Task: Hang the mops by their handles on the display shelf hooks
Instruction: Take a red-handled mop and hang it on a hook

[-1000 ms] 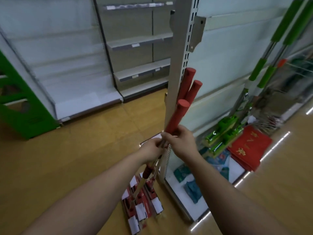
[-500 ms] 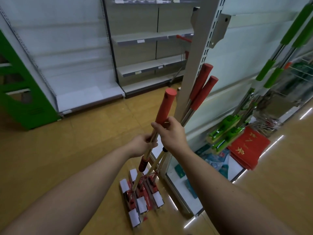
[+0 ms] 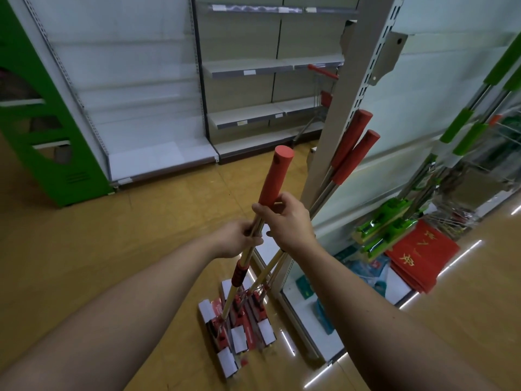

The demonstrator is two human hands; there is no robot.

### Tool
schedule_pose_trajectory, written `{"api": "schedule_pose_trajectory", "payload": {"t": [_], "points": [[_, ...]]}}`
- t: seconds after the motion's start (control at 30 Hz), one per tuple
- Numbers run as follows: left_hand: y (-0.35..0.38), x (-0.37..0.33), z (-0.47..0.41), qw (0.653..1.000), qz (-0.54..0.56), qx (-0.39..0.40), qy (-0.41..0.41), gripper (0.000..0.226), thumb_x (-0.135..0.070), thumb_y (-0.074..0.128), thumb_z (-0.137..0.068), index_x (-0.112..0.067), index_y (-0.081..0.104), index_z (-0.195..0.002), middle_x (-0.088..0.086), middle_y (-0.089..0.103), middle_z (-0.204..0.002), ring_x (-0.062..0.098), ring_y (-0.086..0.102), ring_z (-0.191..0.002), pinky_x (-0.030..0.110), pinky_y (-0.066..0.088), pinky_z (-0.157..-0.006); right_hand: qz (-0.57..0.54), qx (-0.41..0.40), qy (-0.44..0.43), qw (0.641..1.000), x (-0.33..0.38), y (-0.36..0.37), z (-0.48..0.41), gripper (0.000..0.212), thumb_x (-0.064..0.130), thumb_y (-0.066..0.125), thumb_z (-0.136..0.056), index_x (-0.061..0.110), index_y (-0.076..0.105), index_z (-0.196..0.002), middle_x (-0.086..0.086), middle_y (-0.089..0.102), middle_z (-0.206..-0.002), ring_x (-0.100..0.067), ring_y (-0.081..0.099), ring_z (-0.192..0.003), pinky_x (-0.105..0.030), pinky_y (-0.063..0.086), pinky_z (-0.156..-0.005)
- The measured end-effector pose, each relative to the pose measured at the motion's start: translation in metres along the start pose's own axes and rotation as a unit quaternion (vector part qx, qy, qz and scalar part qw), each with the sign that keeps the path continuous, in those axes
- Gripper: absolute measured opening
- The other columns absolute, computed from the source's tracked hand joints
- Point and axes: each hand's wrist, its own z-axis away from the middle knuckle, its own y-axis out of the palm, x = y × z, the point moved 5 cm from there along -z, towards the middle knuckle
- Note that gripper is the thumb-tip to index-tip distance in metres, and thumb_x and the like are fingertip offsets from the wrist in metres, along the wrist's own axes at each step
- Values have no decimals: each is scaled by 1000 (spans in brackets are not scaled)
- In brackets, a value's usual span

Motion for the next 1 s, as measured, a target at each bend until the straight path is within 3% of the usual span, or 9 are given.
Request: {"api": "schedule_pose_trajectory", "payload": {"t": [0.17, 0.33, 0.5, 0.77, 1.0], "points": [[-5, 0, 10, 1000, -16, 2, -2, 15, -30, 64, -99, -32, 58, -86, -5, 61, -92, 15, 60, -88, 36, 48, -86, -2, 20, -15, 1000, 4, 5, 4, 18, 41, 77, -90, 41, 60, -98, 7, 71, -103, -14, 70, -100, -50, 62, -88], [-11, 2, 20, 999, -35, 5, -10, 7, -33, 65, -98, -28, 64, -93, -3, 66, -99, 15, 64, -94, 40, 51, -94, 0, 42, -23, 999, 8, 13, 6, 17, 40, 77, -88, 41, 62, -96, 3, 73, -104, -18, 73, -98, -50, 63, -84], [-17, 2, 30, 998, -57, -8, -13, 7, -35, 65, -98, -30, 64, -93, -5, 67, -98, 15, 65, -95, 41, 53, -94, -14, 92, -23, 995, 15, 15, 6, 29, 31, 77, -92, 18, 66, -116, -8, 75, -108, -25, 75, -99, -44, 66, -74], [-21, 3, 50, 996, -83, -25, -14, 9, -34, 65, -99, -33, 61, -92, -7, 63, -94, 11, 61, -89, 34, 49, -85, -14, 154, -30, 987, 21, 26, 13, 30, 29, 73, -95, 16, 65, -121, -9, 74, -112, -25, 74, -103, -47, 66, -81], [-20, 5, 56, 995, -90, -23, -26, 6, -34, 66, -98, -33, 60, -101, -9, 64, -99, 15, 64, -99, 41, 53, -99, -15, 174, -37, 984, 25, 25, 18, 25, 26, 72, -96, 17, 65, -119, -9, 75, -112, -25, 75, -103, -40, 65, -81]]}}
